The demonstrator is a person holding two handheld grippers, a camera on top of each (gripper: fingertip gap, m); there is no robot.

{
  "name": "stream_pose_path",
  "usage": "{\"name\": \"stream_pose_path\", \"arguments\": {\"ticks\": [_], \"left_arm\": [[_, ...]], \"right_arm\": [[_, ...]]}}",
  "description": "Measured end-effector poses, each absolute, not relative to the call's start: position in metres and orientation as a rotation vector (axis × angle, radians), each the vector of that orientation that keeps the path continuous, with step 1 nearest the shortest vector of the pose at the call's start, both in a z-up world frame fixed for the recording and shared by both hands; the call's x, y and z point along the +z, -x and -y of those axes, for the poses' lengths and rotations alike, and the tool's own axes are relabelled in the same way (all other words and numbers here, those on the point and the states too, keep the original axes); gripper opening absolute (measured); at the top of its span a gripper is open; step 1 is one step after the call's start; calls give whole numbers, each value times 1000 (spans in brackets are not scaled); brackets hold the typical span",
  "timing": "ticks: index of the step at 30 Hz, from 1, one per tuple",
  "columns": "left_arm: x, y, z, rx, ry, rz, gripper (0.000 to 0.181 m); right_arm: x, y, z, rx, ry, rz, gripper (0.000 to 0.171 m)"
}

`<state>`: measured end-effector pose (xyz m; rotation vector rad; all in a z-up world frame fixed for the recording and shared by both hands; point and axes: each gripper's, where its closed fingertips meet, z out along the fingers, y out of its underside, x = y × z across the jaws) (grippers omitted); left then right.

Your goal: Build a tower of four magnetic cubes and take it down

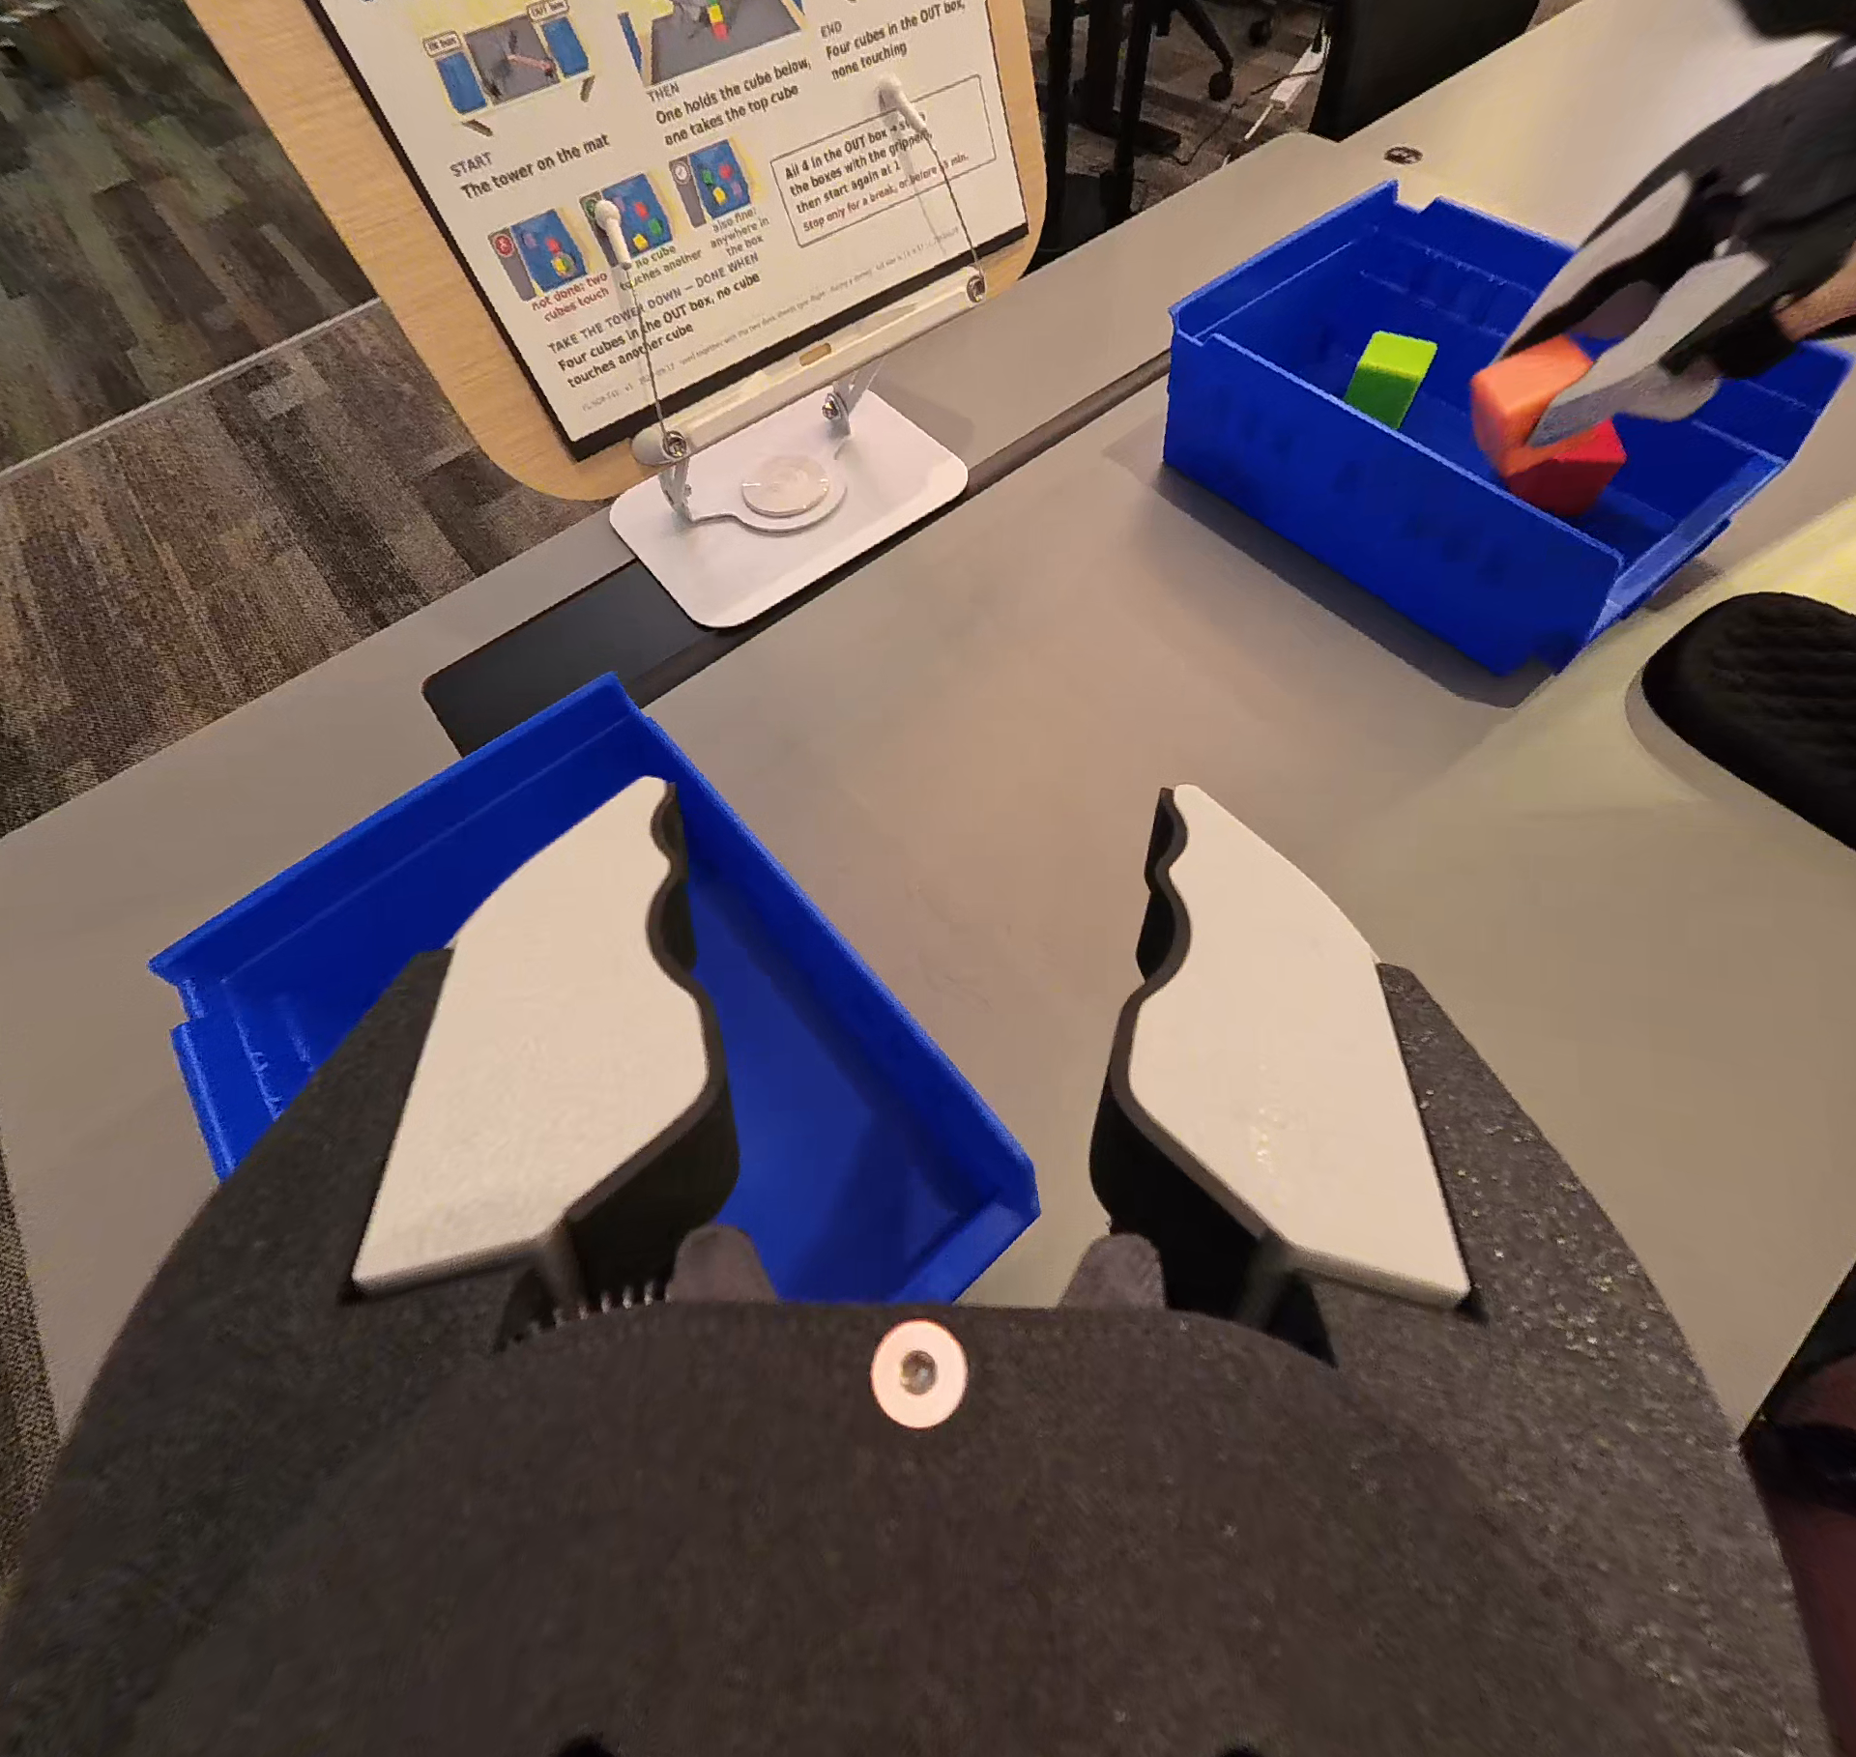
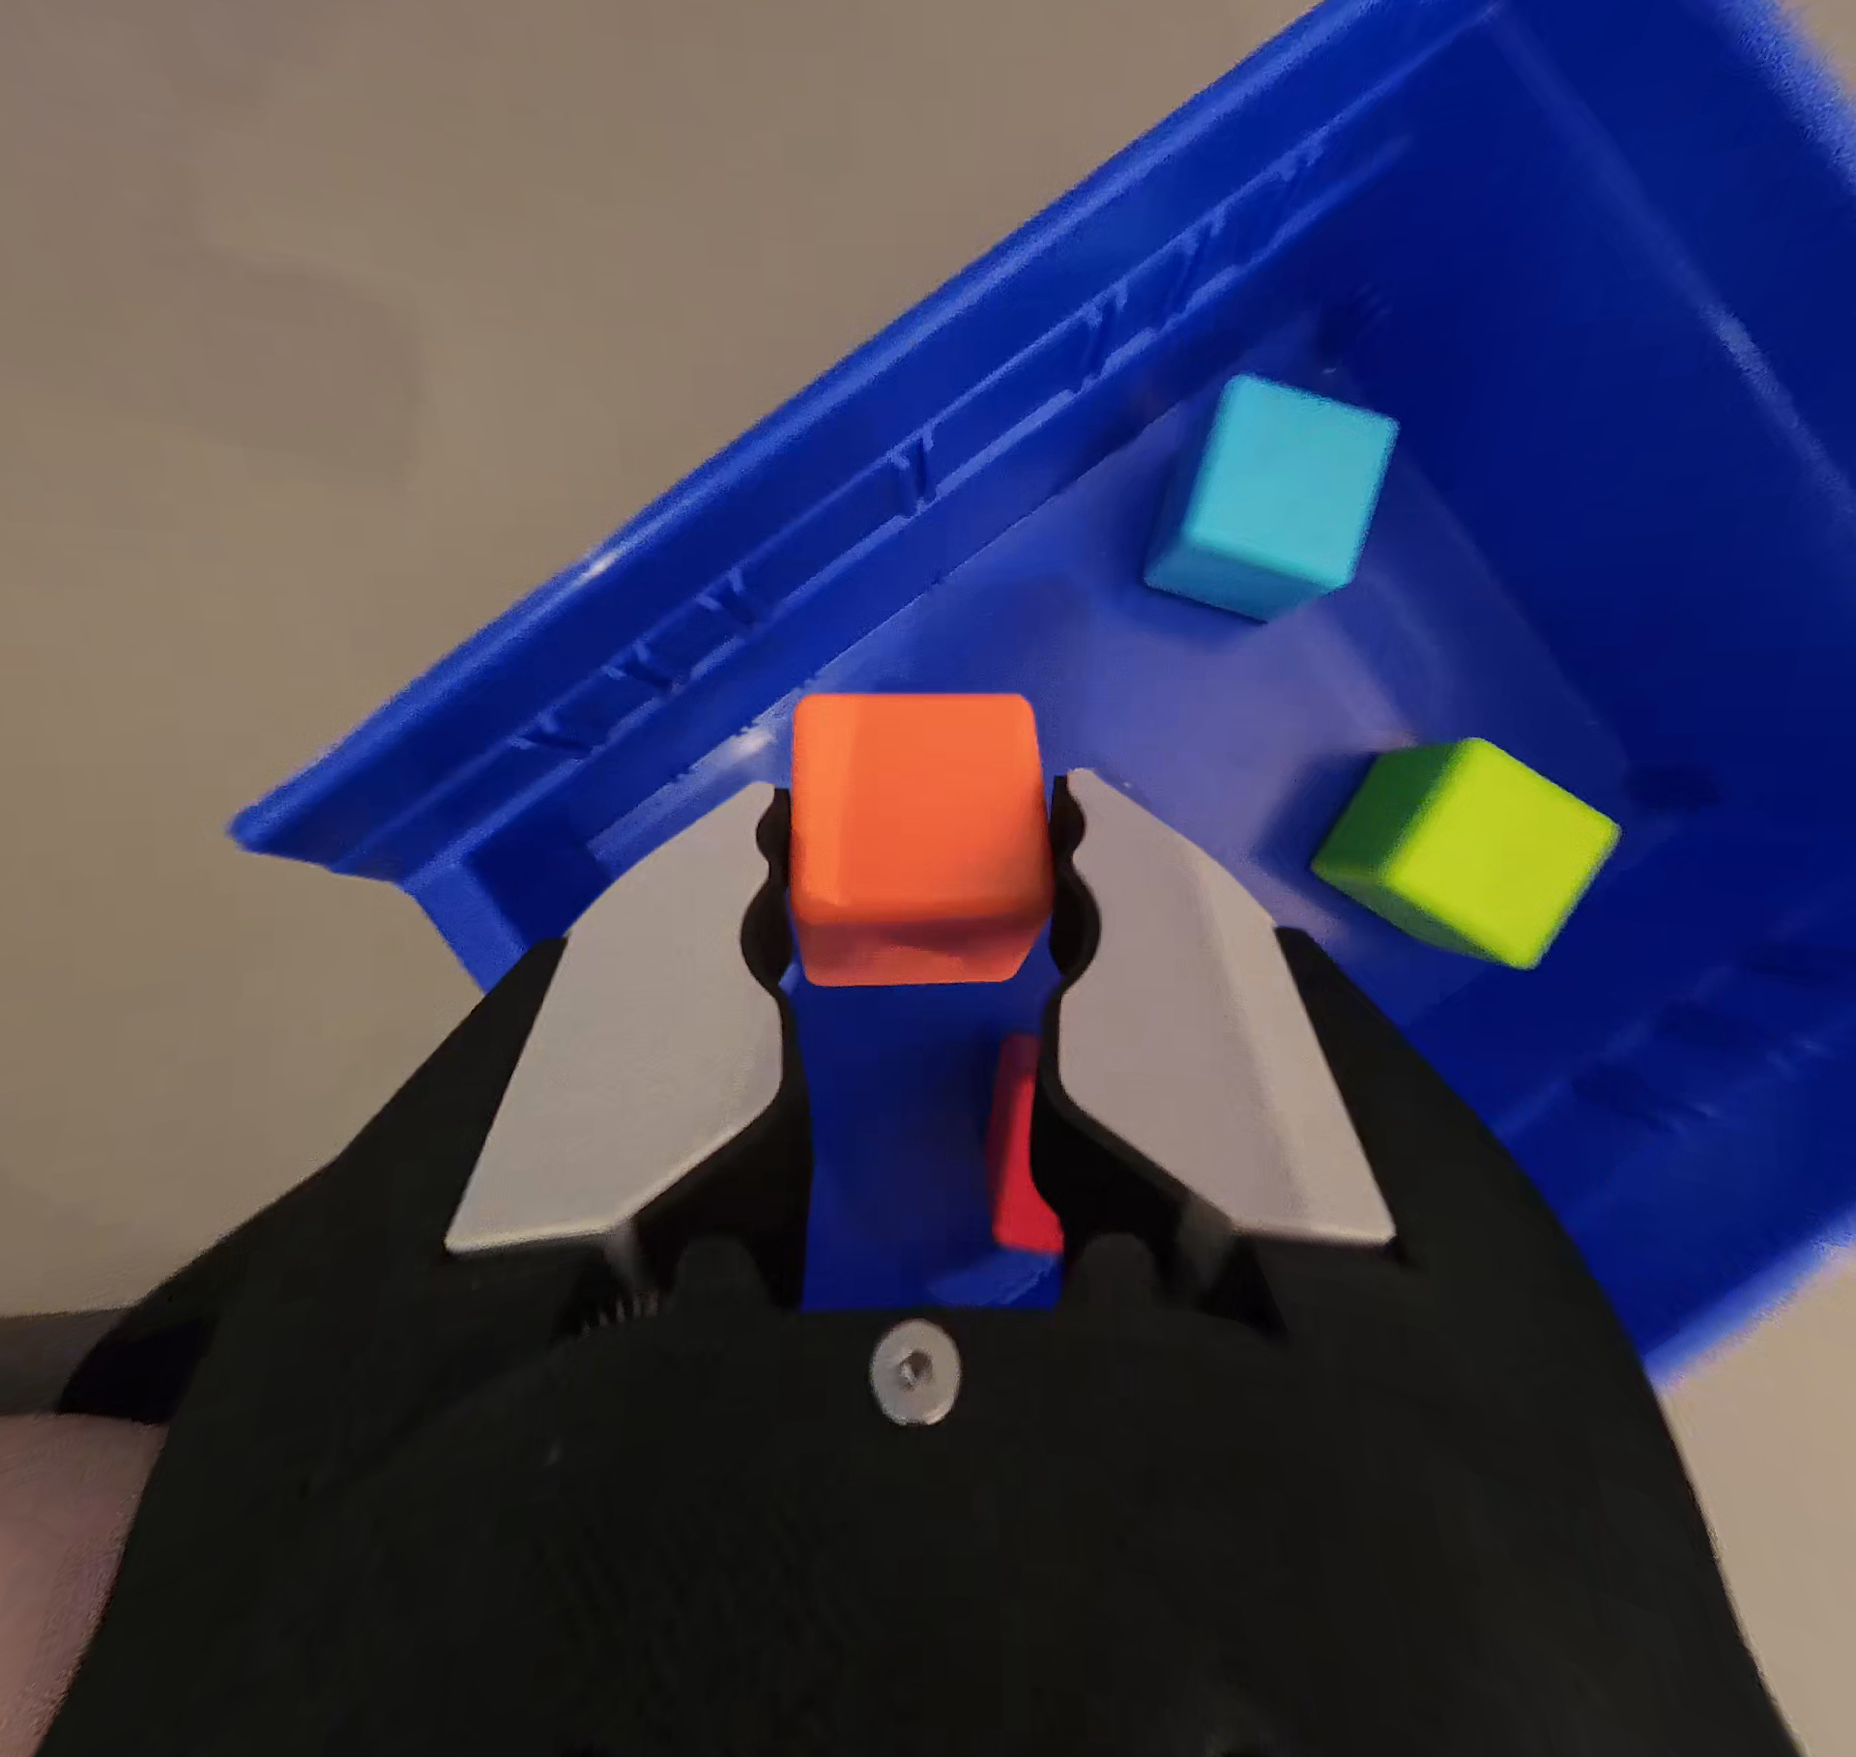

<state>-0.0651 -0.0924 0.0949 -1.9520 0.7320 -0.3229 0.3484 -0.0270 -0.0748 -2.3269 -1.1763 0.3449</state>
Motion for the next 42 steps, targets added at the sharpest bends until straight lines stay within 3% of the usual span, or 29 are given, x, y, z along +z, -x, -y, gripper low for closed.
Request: {"name": "stream_pose_path", "arguments": {"ticks": [9,17,21,24,29,34,36,38,40,42], "left_arm": [[94,71,92,-322,1964,-713,85],[98,69,93,-358,1945,-699,84],[97,68,95,-355,1947,-714,85],[99,75,95,-346,1950,-695,88],[102,152,80,-174,1989,-403,92],[73,270,58,116,2075,31,90],[54,293,53,130,2125,98,87],[37,300,49,82,2172,124,88],[21,304,45,62,2224,141,86],[4,310,42,89,2288,171,79]], "right_arm": [[-133,-338,24,426,2257,1424,51],[-141,-346,33,461,2349,1398,52],[-135,-347,30,455,2361,1352,63],[-96,-359,21,348,2294,1234,62],[-11,-447,-12,-14,2195,581,60],[-52,-509,-10,1,2437,134,60],[-78,-512,-6,38,2544,110,57],[-100,-509,0,83,2654,118,41],[-109,-495,3,226,2703,118,7],[-110,-492,3,254,2723,72,7]]}}
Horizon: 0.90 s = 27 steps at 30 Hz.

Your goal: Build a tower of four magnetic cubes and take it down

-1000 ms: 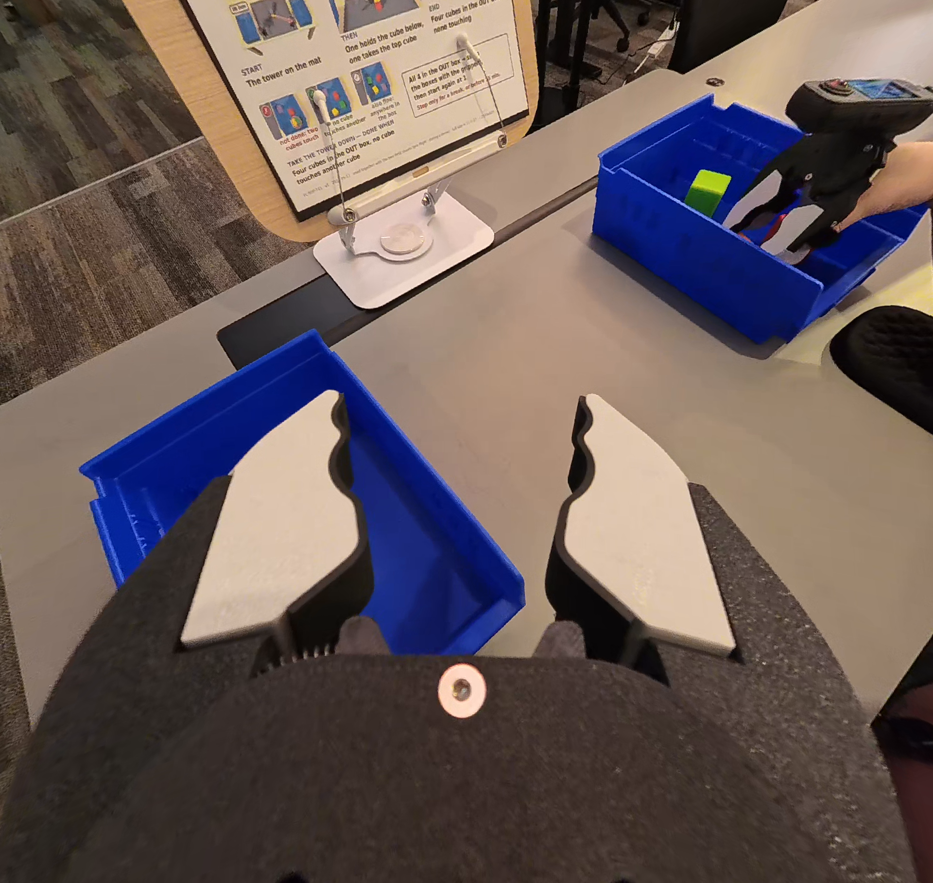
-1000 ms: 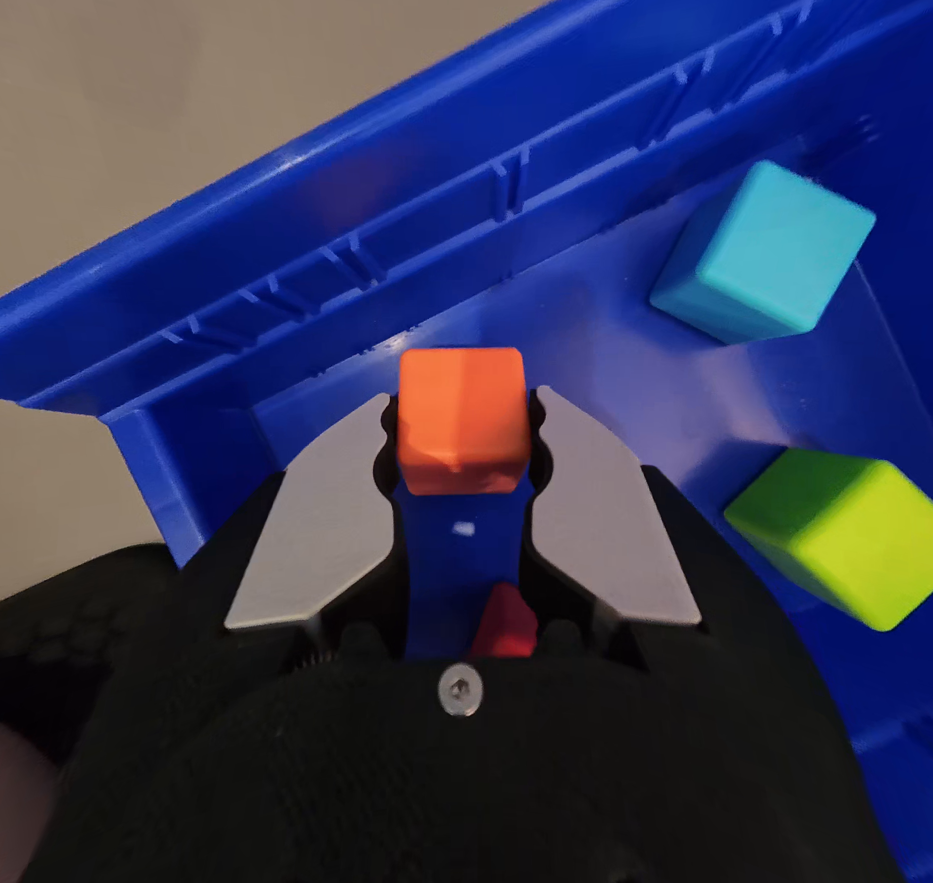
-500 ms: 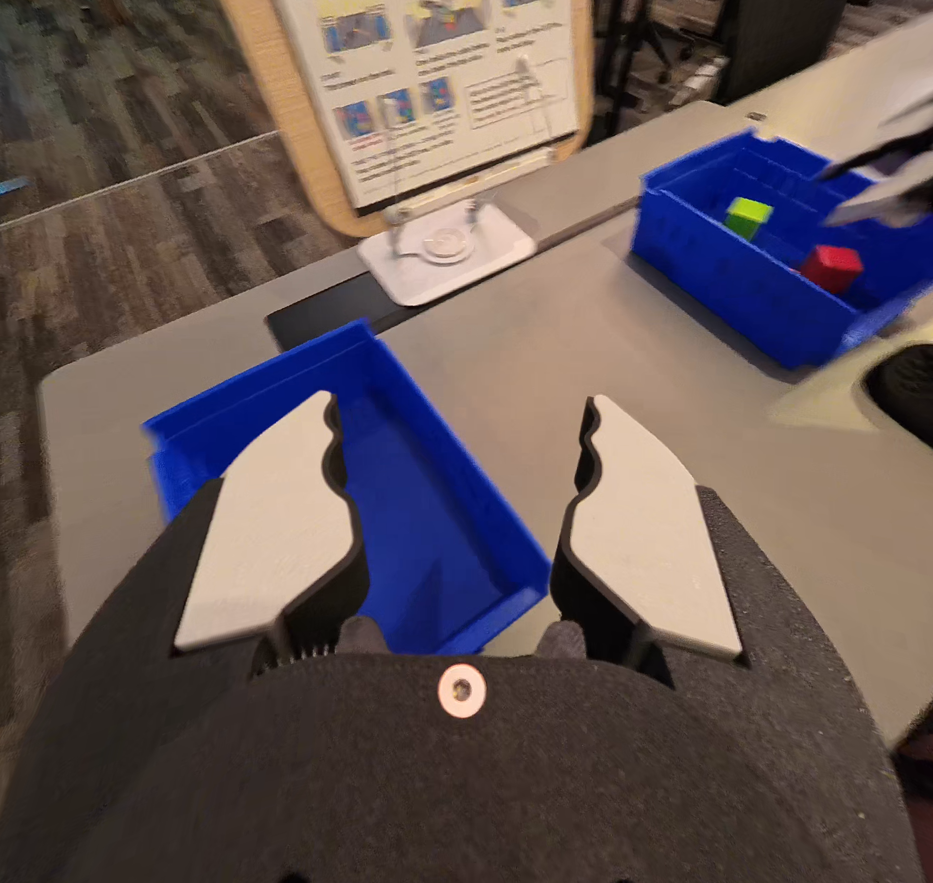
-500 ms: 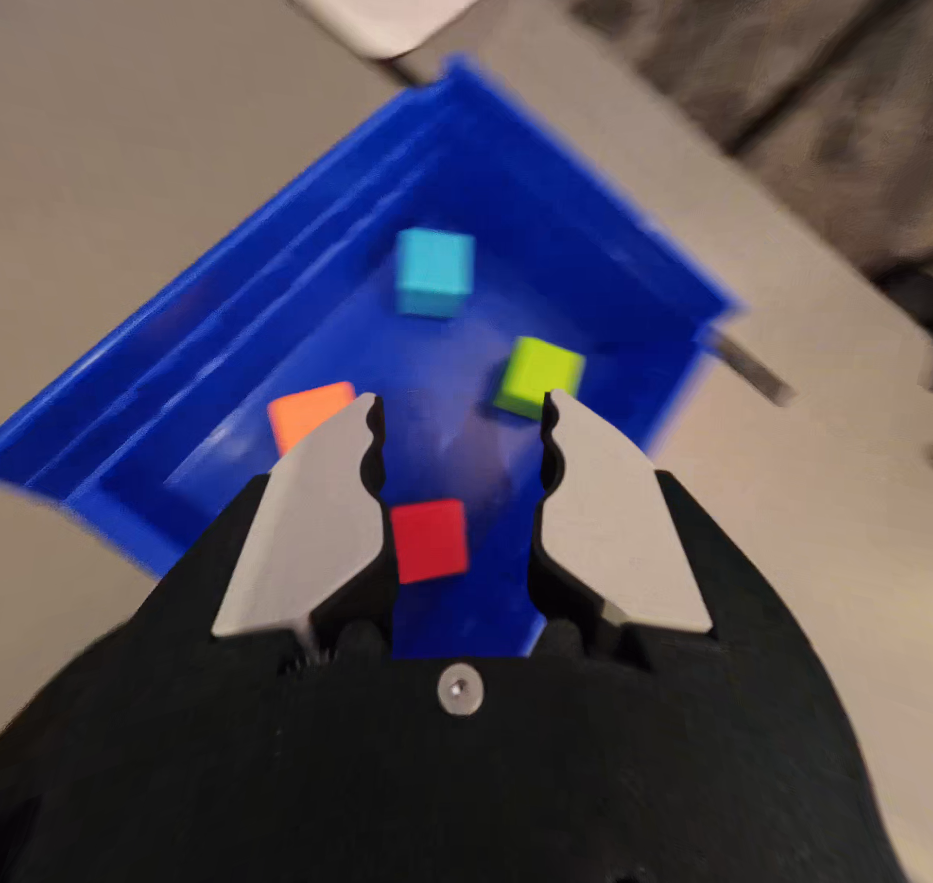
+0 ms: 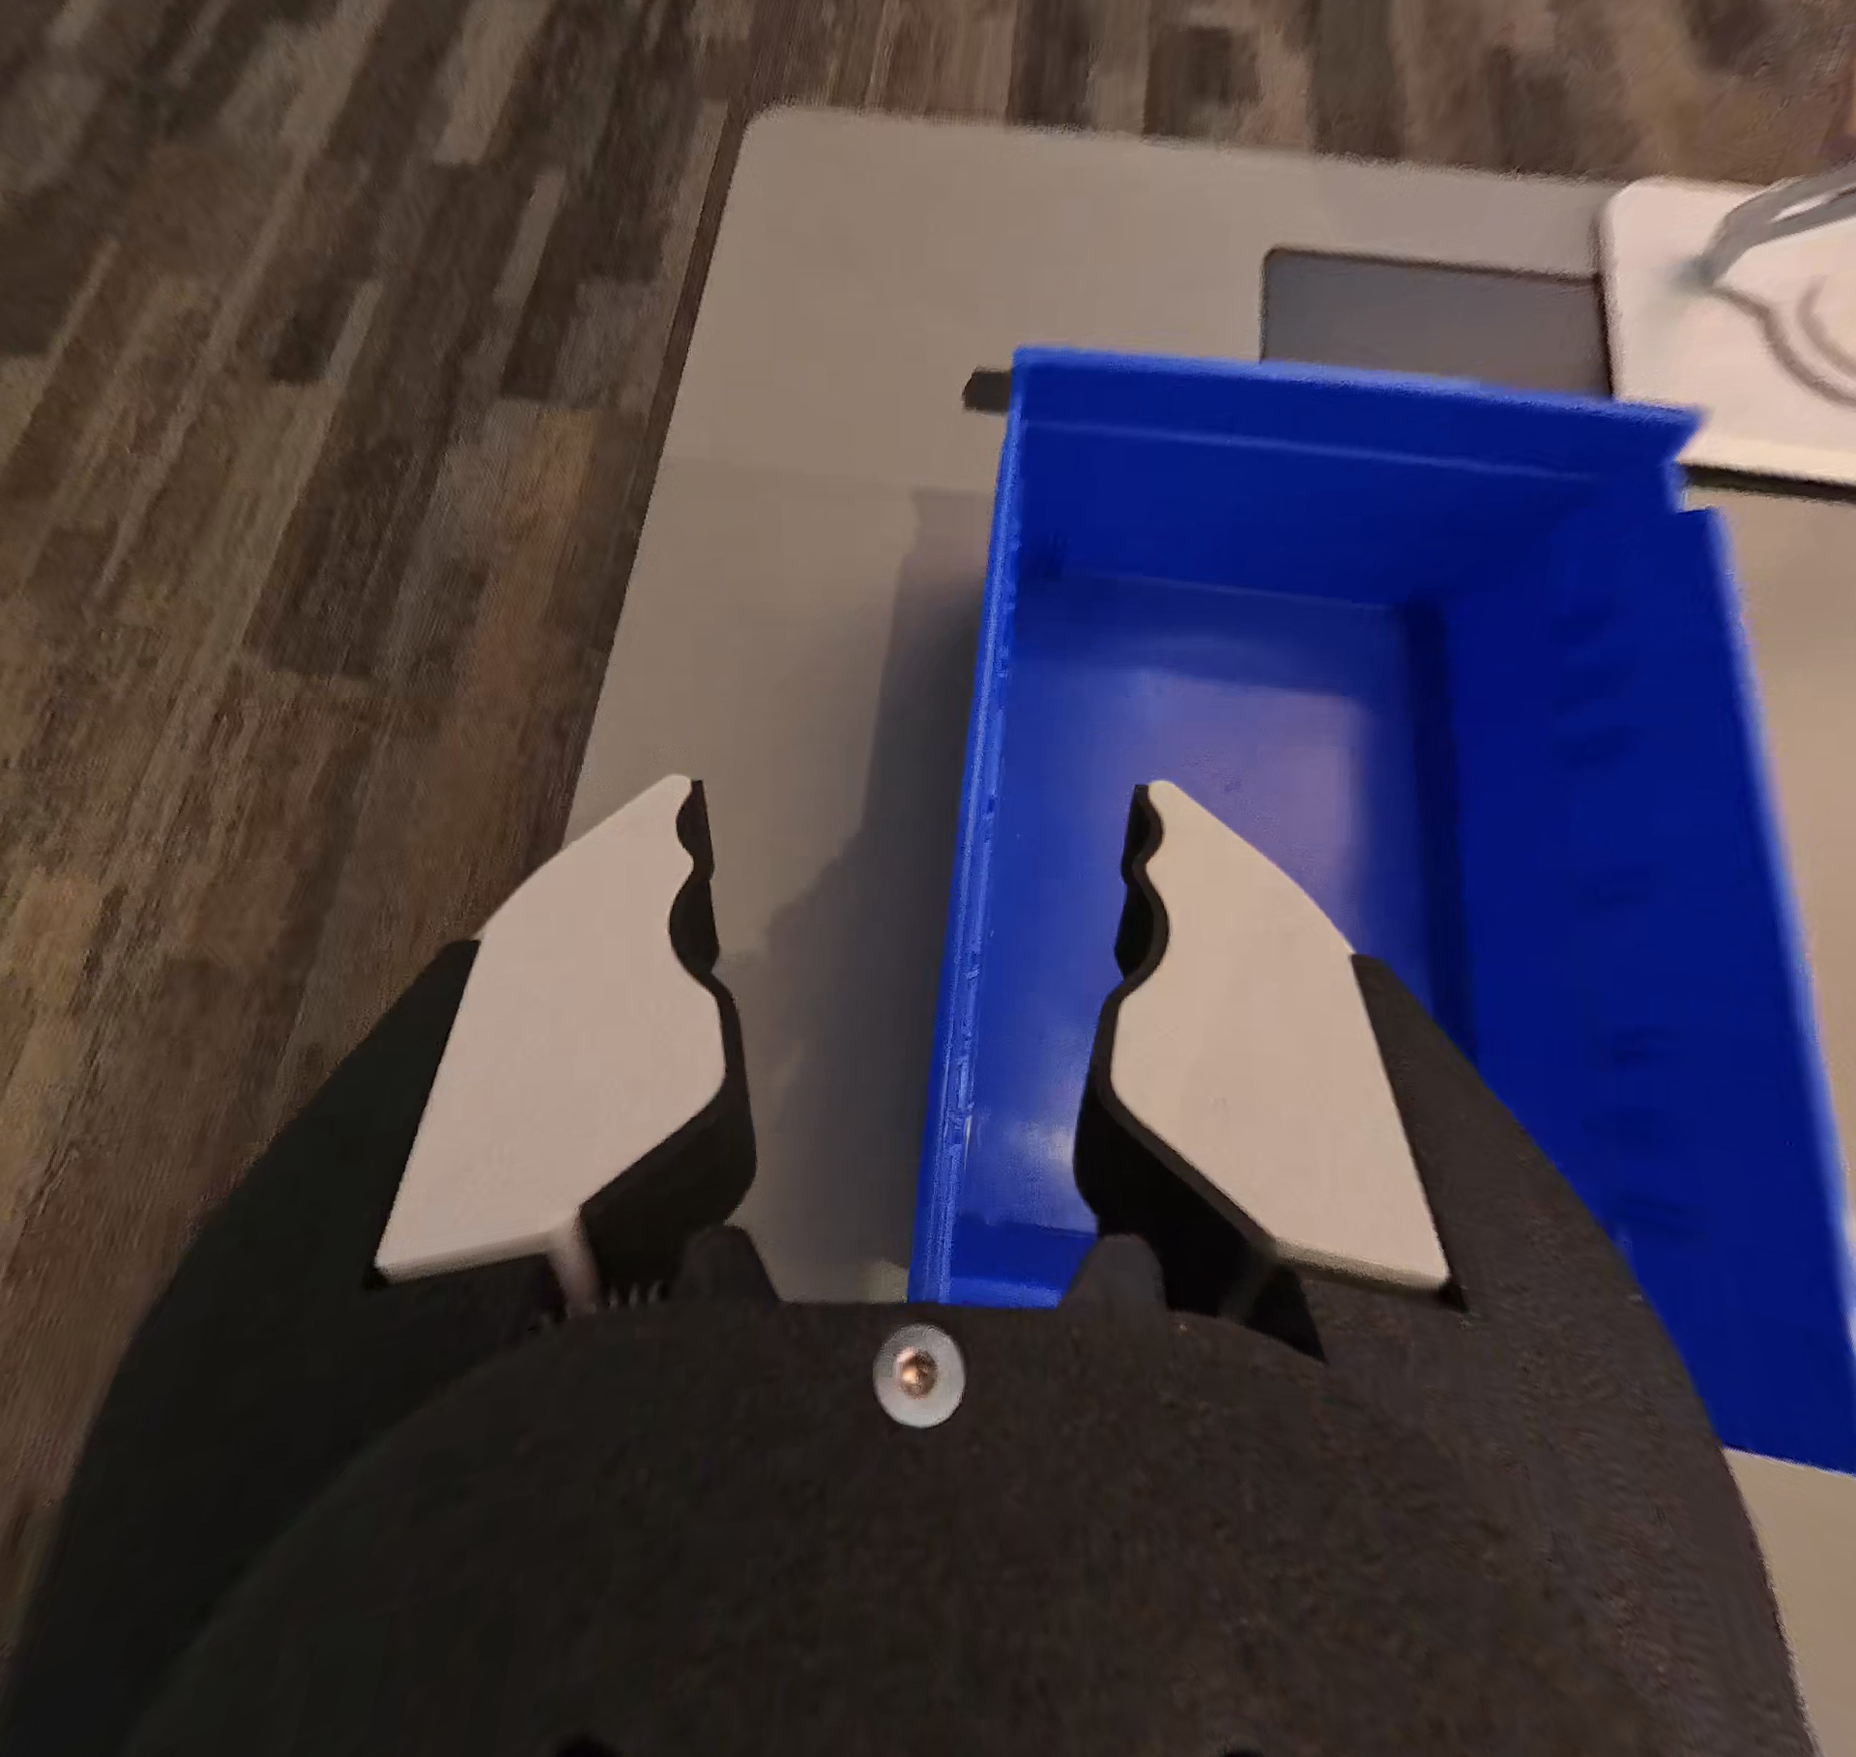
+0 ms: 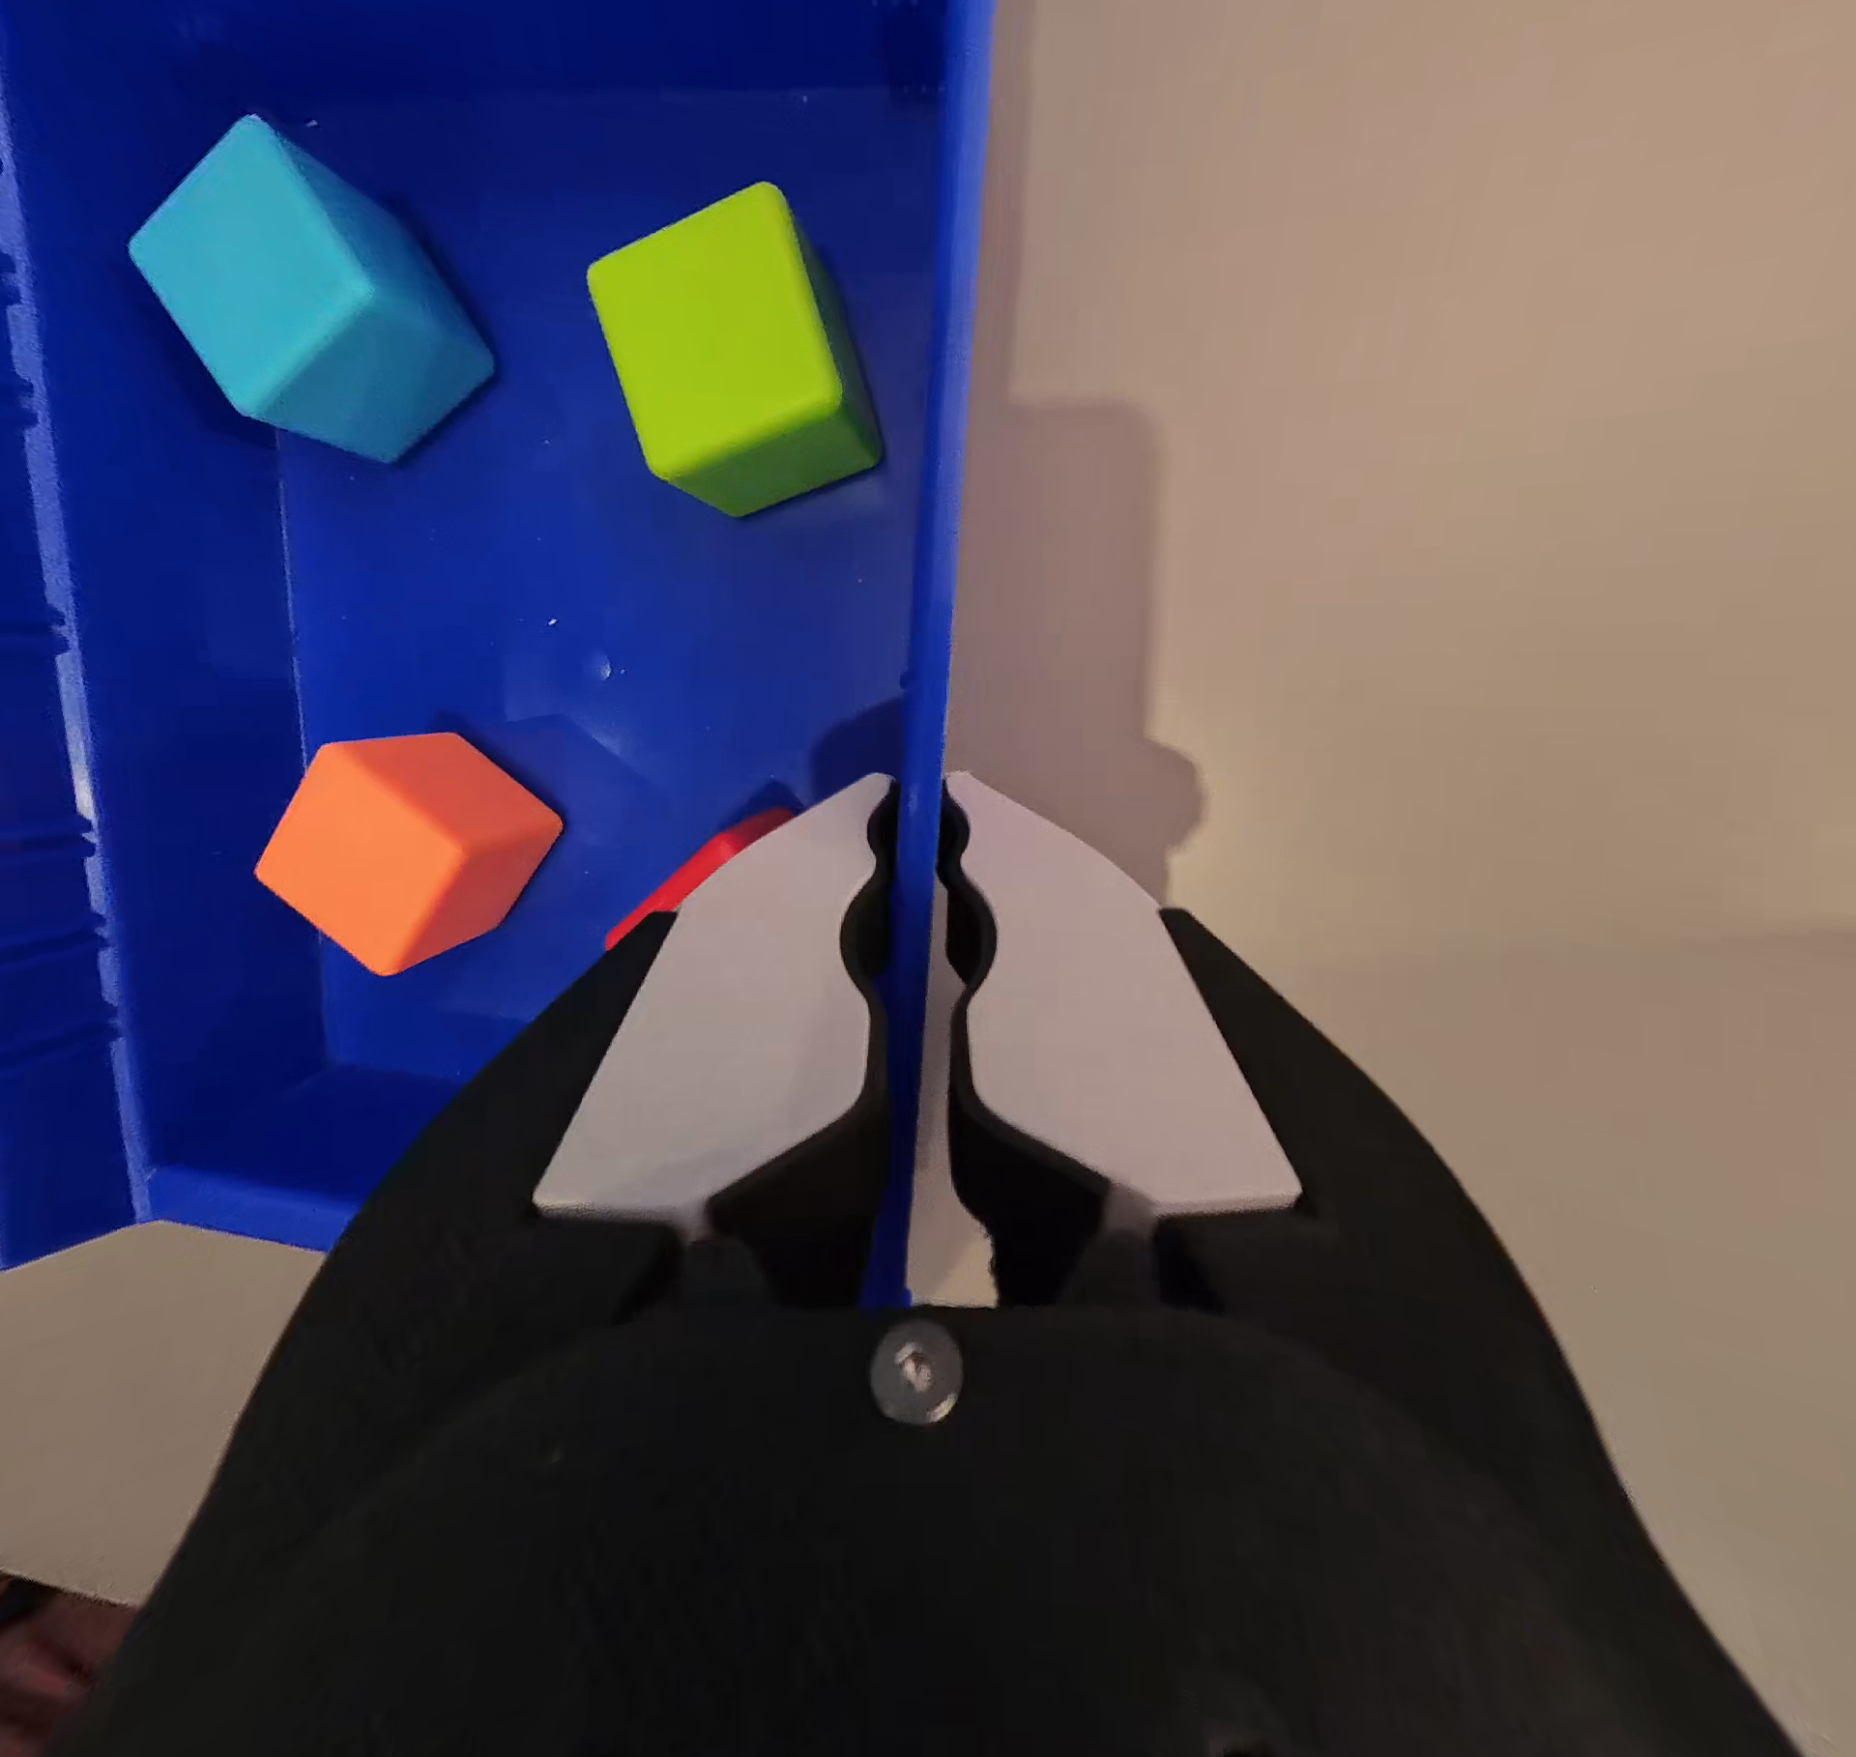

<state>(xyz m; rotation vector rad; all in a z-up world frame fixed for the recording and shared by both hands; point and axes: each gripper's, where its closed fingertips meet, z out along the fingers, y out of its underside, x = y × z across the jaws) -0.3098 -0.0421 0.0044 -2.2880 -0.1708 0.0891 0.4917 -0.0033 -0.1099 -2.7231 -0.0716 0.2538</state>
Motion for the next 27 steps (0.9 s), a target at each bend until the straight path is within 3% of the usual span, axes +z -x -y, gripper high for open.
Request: {"name": "stream_pose_path", "arguments": {"ticks": [7,10,16,21,27], "left_arm": [[-71,297,37,-5,2602,156,75],[-96,297,49,45,2756,149,62],[-115,288,59,57,2893,104,12],[-116,249,50,-8,2906,-56,9],[-117,196,38,191,2912,-332,23]], "right_arm": [[-110,-492,5,154,2754,86,6],[-110,-488,7,157,2771,100,6],[-110,-468,9,202,2803,112,6],[-109,-440,9,203,2845,130,6],[-109,-393,7,218,2865,260,8]]}}
